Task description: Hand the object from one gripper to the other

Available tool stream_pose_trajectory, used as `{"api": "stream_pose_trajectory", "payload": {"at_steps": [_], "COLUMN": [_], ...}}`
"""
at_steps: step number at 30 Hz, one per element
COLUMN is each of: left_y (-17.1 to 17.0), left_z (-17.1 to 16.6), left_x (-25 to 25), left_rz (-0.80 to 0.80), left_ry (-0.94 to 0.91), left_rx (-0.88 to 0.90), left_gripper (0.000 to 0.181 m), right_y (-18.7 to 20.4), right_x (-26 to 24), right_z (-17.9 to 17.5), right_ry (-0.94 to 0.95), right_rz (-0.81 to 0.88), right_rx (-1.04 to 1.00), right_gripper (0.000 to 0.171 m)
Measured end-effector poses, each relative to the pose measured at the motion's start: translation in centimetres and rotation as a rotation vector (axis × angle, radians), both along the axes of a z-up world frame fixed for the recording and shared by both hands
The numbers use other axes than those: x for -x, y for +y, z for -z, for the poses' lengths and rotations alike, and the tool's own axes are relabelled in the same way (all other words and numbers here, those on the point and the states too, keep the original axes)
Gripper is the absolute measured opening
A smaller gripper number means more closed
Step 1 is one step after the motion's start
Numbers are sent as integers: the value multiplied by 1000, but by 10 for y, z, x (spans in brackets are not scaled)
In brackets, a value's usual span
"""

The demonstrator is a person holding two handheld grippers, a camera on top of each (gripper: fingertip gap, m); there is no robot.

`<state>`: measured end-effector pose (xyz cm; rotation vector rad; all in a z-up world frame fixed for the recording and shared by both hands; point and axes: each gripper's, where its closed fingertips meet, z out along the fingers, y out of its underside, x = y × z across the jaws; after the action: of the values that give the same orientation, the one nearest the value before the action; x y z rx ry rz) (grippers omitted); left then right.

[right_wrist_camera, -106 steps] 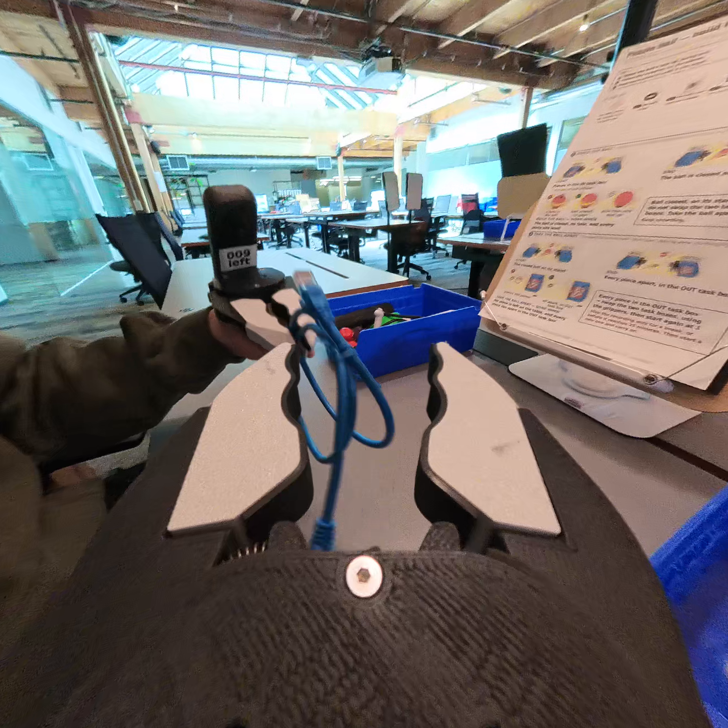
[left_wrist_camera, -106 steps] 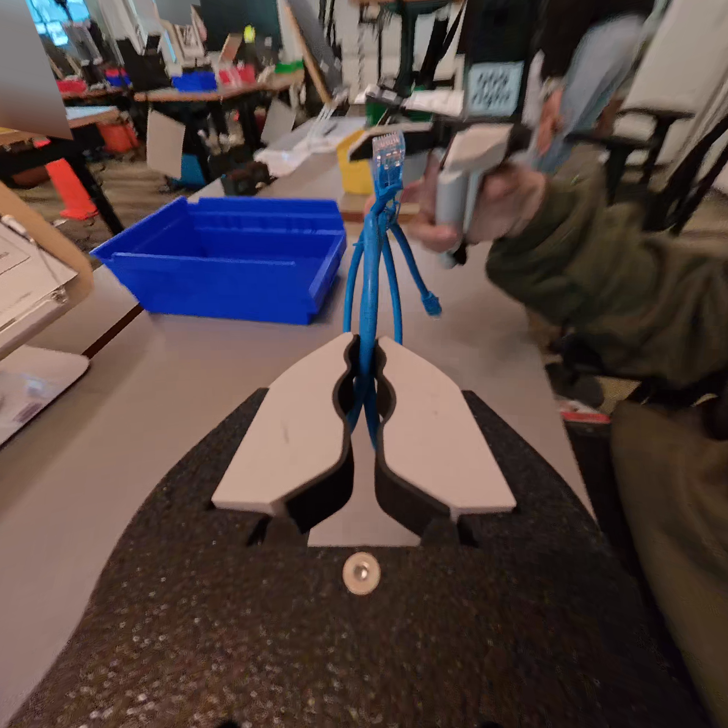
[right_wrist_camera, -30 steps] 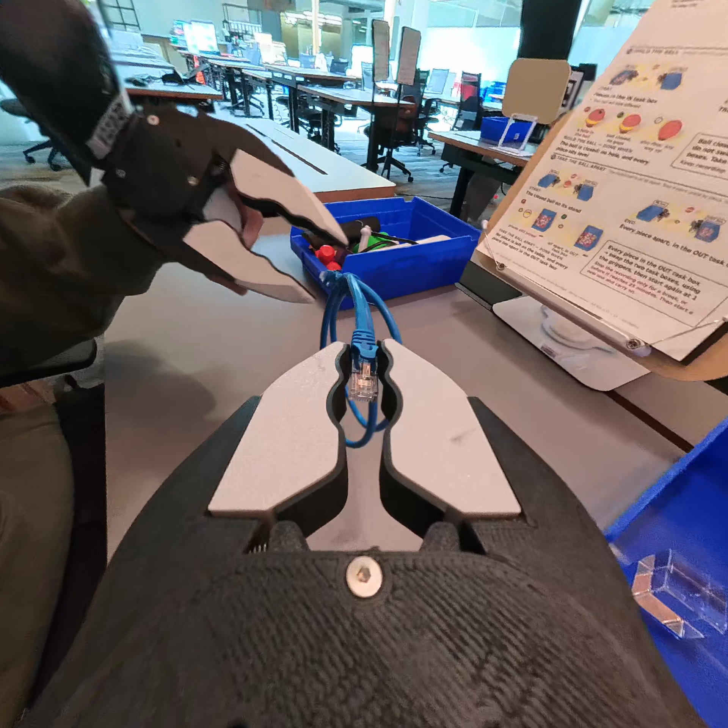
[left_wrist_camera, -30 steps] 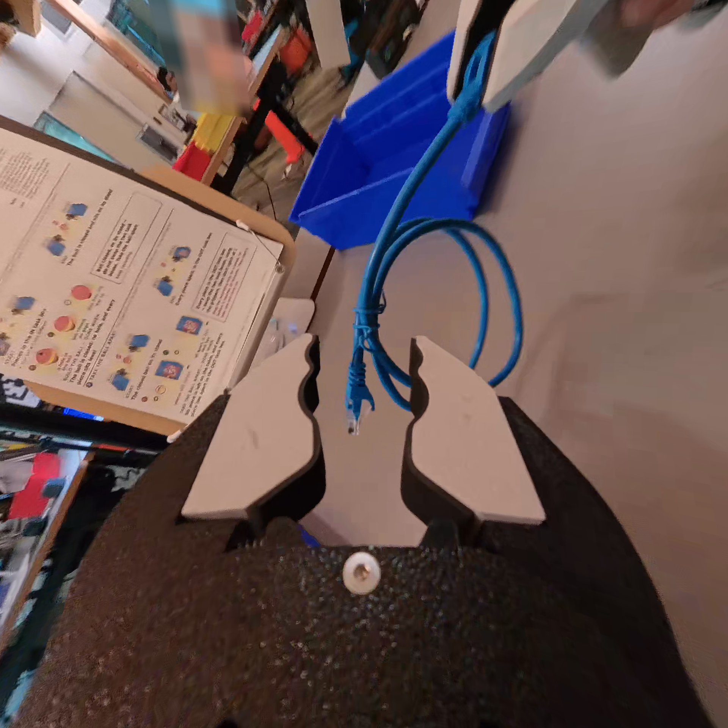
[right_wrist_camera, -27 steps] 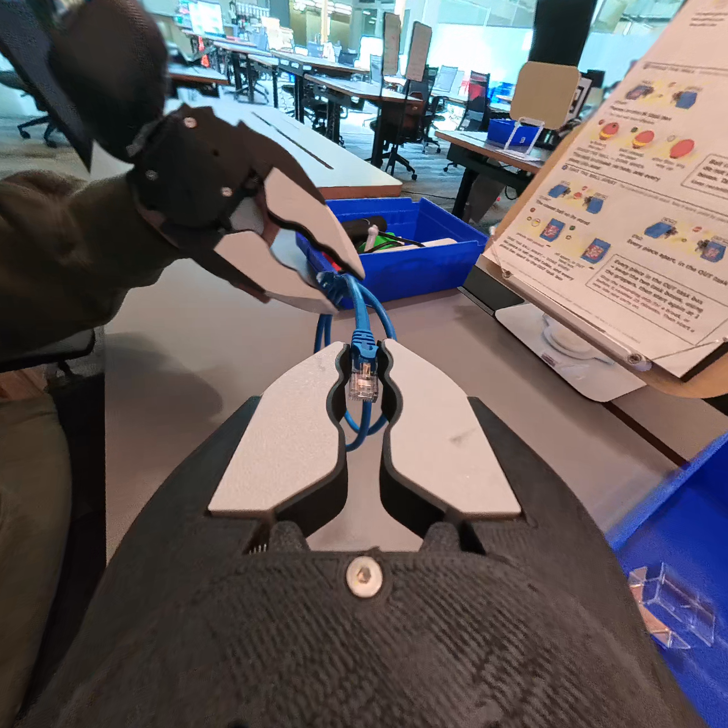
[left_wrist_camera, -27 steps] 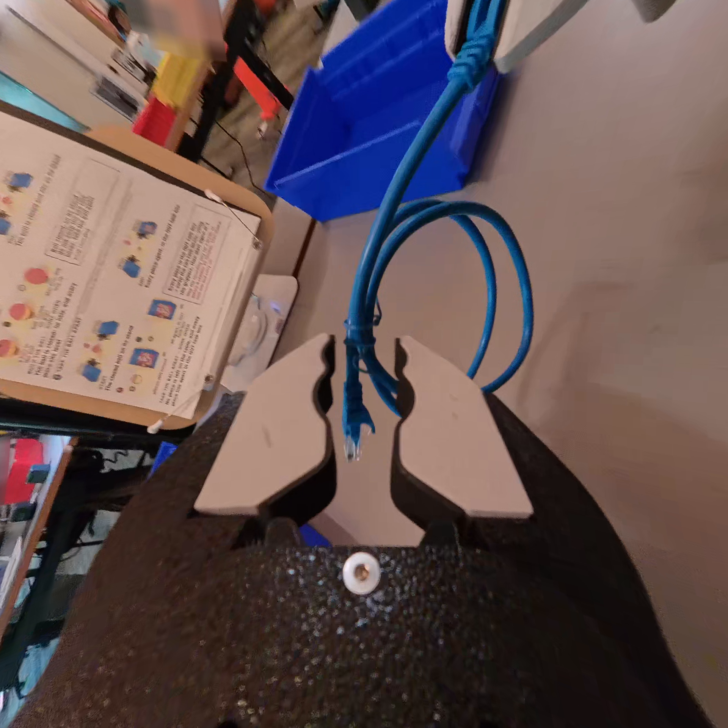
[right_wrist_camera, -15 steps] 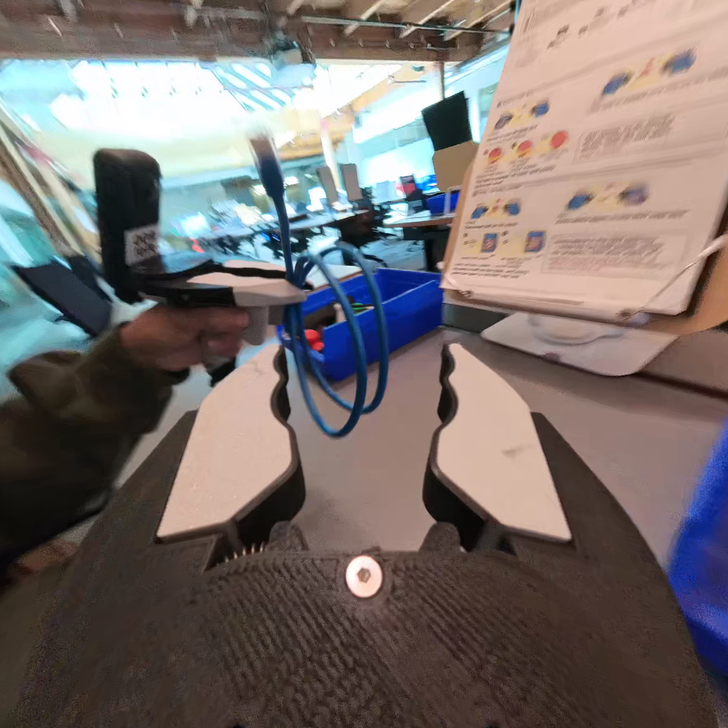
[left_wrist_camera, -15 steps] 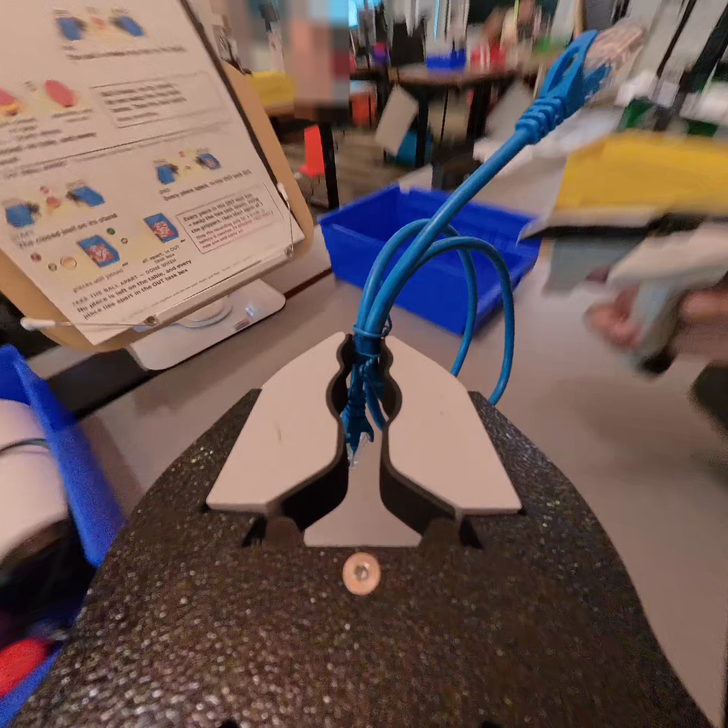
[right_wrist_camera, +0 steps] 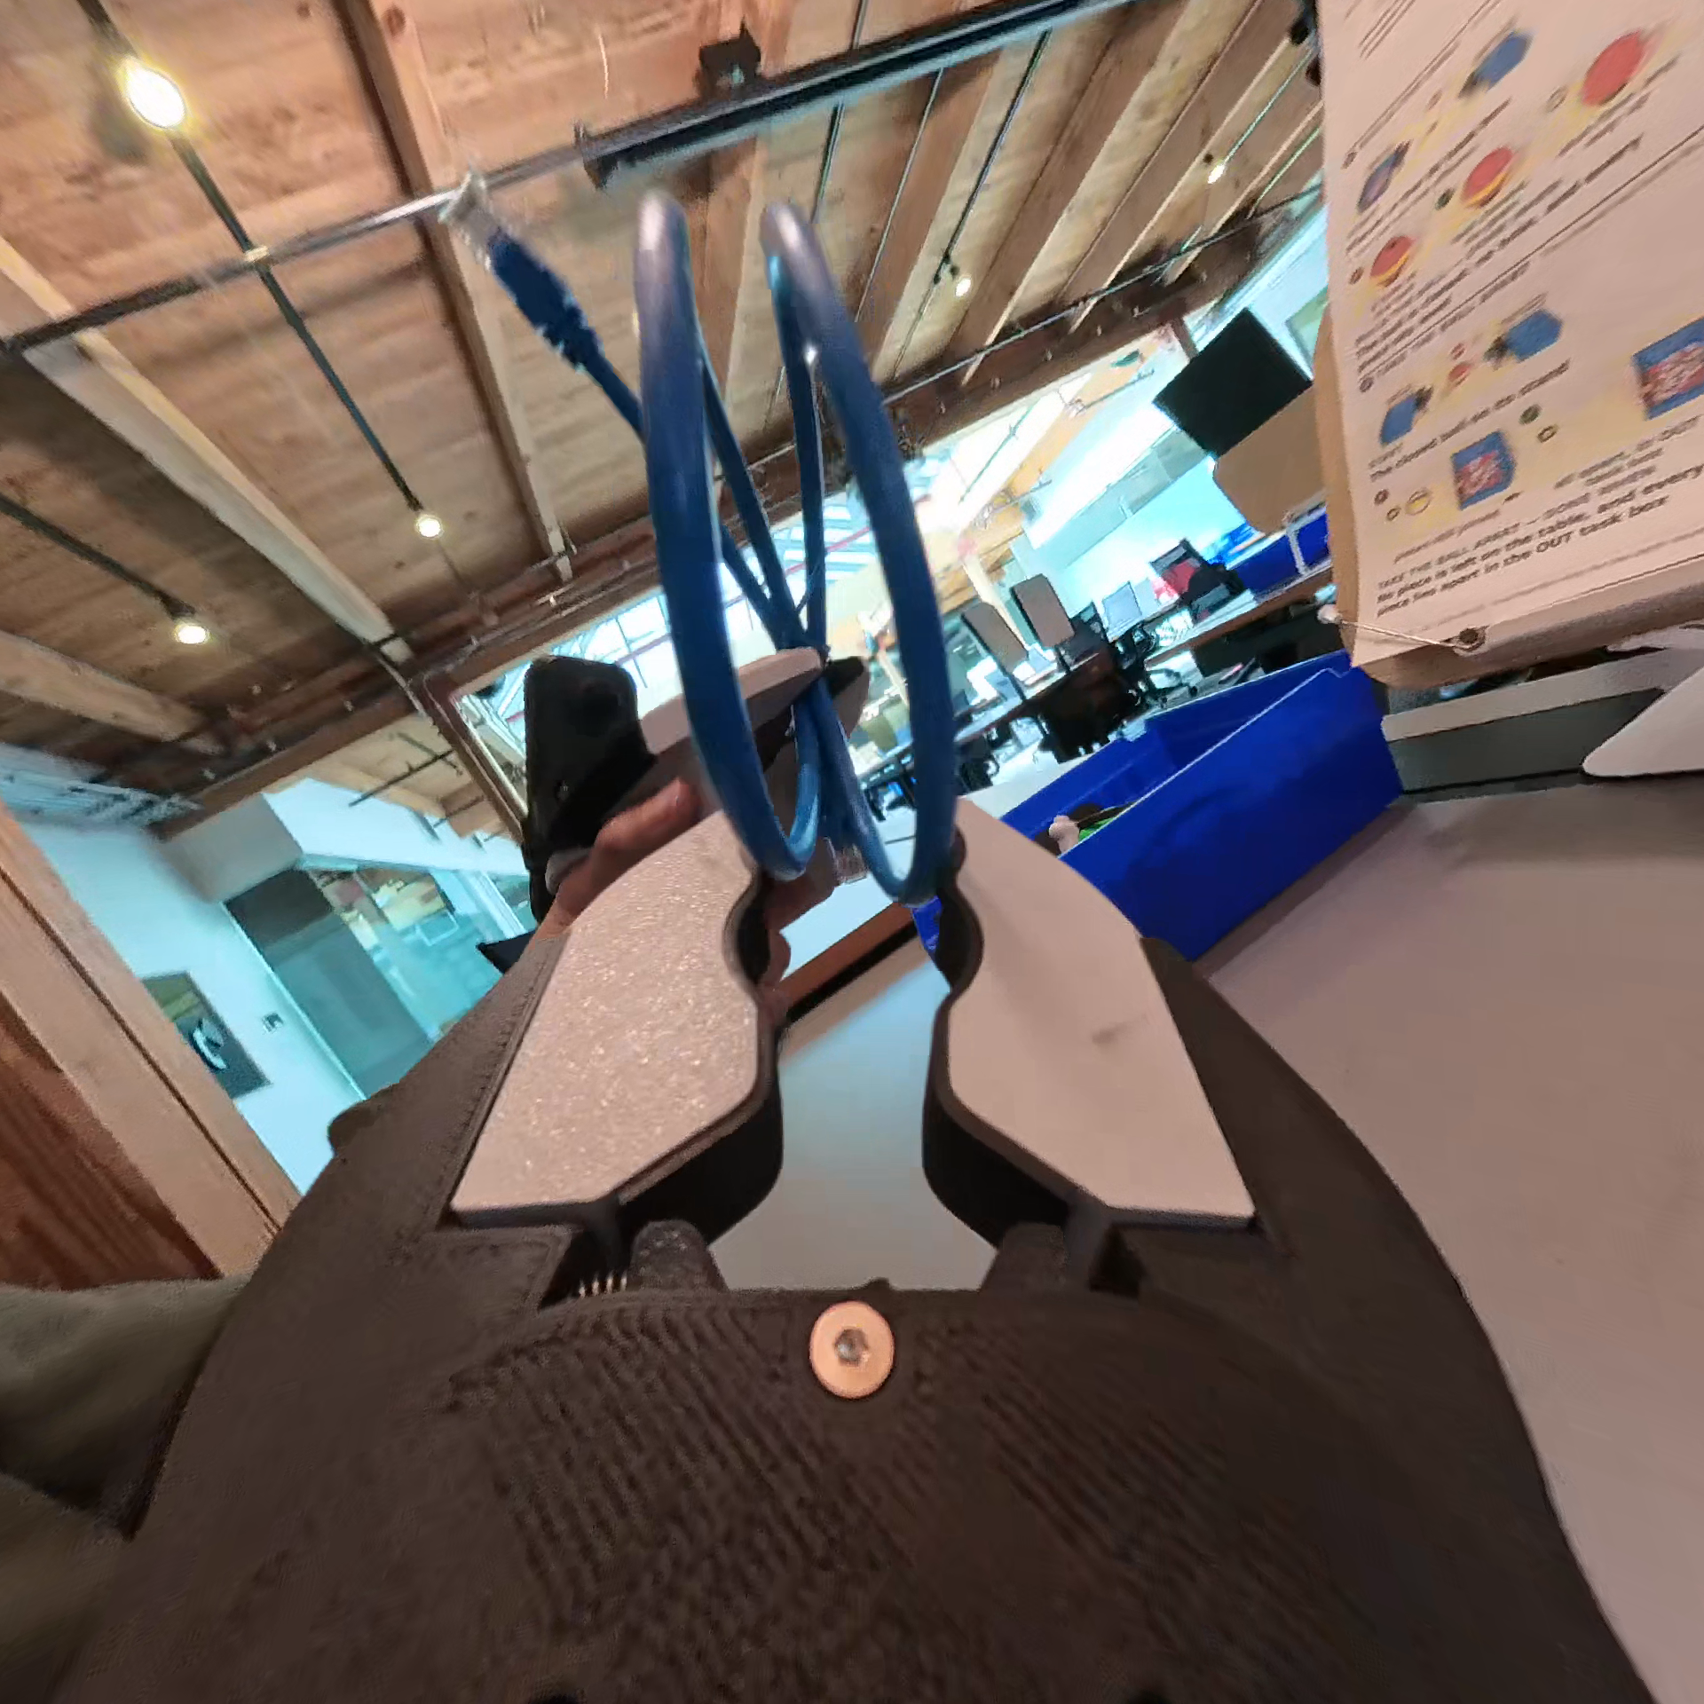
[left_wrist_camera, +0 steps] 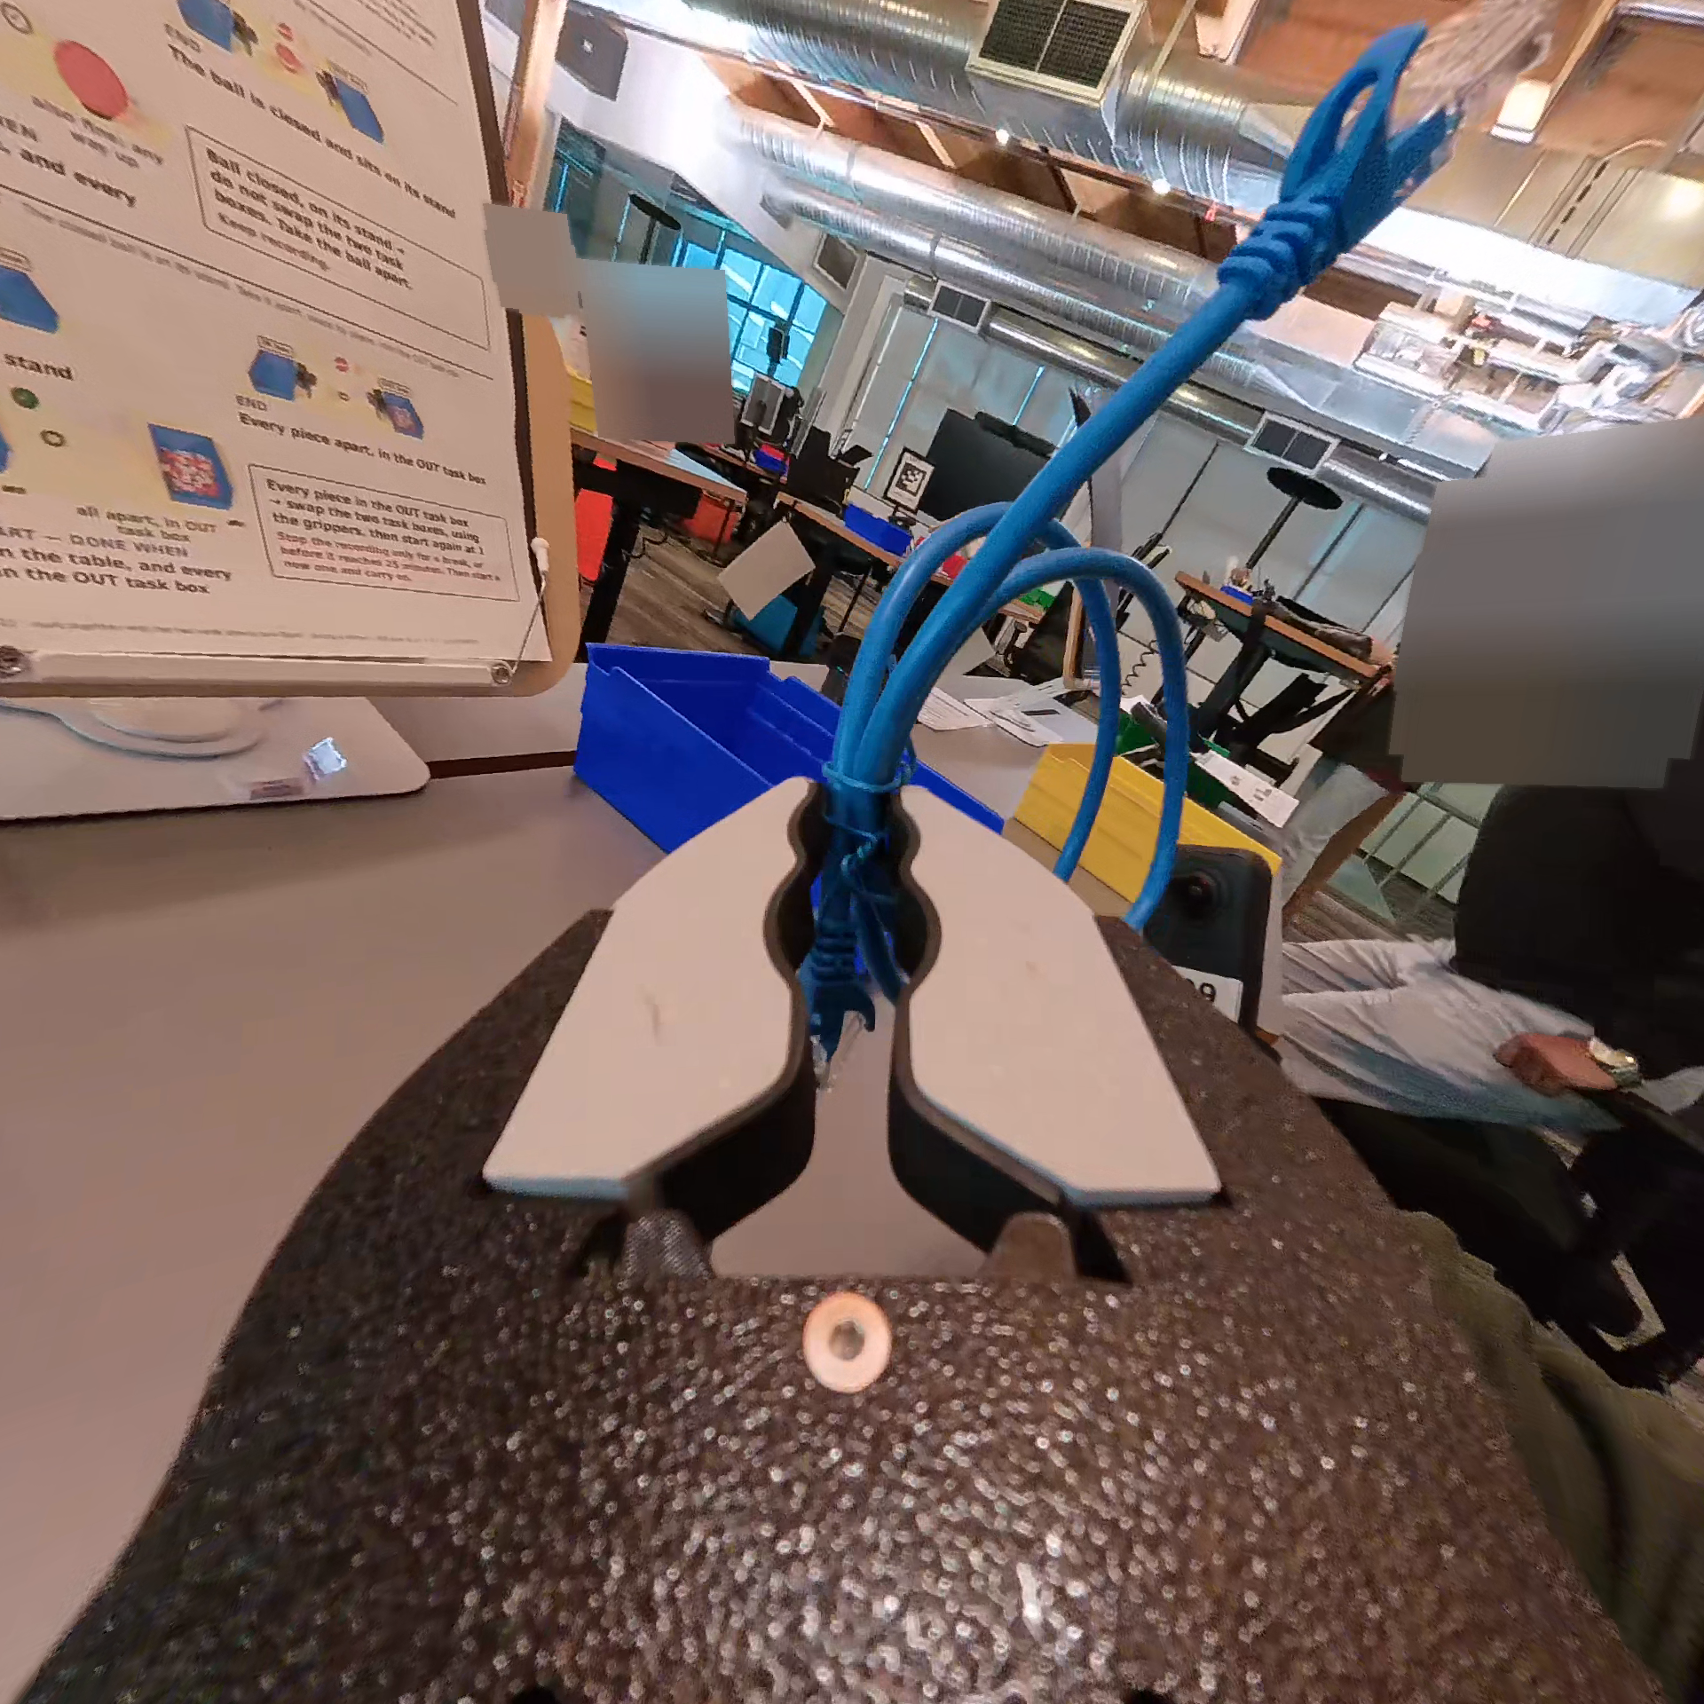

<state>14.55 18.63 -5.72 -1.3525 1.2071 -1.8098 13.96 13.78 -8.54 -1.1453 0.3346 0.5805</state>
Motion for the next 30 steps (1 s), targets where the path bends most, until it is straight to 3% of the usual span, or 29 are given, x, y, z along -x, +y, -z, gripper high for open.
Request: {"api": "stream_pose_trajectory", "payload": {"at_steps": [4, 12, 14, 17, 21, 25, 30], "left_y": [-1, -7, -7, -10, -11, -10, -6], "left_z": [5, 24, 29, 36, 57, 79, 83], "left_x": [1, 8, 13, 24, 40, 51, 58], "left_rz": [-1, 85, 89, 114, 144, 183, 206], "left_ry": [13, 83, 84, 72, 90, 124, 114], "left_rx": [-9, -118, -185, -247, -311, -326, -290], "left_gripper": [12, 18, 33, 39, 39, 33, 28], "right_y": [1, -12, -23, -51, -108, -156, -187], "right_x": [1, -5, -19, -51, -130, -217, -291], "right_z": [6, 3, -3, -17, -20, 2, 48], "right_ry": [7, -164, -222, -267, -315, -239, -187], "right_rz": [-48, -100, -33, 102, 464, 713, 831], "right_rx": [16, 150, 201, 249, 454, 704, 1047], "right_gripper": [11, 7, 6, 6, 6, 7, 6]}}
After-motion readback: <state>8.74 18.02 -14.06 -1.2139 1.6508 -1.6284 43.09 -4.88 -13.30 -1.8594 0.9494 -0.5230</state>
